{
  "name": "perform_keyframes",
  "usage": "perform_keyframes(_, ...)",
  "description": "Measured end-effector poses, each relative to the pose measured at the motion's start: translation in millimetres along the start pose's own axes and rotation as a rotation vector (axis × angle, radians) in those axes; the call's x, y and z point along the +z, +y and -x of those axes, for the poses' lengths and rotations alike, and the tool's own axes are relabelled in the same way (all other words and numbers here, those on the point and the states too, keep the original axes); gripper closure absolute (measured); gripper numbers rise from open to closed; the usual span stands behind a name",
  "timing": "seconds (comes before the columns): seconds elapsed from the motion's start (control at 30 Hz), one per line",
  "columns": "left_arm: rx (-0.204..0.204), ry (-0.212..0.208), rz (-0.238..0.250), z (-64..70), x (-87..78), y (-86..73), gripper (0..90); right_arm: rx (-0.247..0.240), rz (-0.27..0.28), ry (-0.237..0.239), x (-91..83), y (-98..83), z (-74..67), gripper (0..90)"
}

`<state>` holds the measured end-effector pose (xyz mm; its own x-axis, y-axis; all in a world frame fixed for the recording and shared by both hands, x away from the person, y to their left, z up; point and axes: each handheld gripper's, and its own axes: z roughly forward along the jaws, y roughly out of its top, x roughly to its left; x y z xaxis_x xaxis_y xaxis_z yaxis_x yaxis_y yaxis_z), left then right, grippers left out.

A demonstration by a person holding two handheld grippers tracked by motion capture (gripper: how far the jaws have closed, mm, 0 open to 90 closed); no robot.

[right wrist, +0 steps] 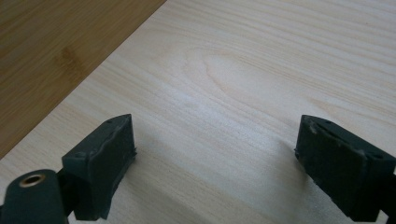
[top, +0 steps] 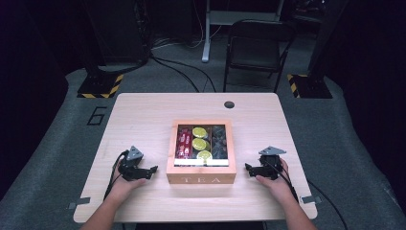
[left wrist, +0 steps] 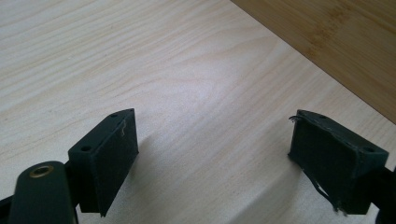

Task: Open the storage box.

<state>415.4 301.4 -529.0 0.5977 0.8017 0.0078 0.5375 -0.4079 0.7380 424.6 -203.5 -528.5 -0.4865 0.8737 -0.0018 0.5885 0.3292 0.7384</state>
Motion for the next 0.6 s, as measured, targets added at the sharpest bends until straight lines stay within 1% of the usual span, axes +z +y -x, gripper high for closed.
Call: perform_keyframes(0.6,0.002,0.0,0.0,-0.1,0.5,0.5,15.0,-0.001,-0.002,0.0,-0.2,0.0,-0.1,11.5)
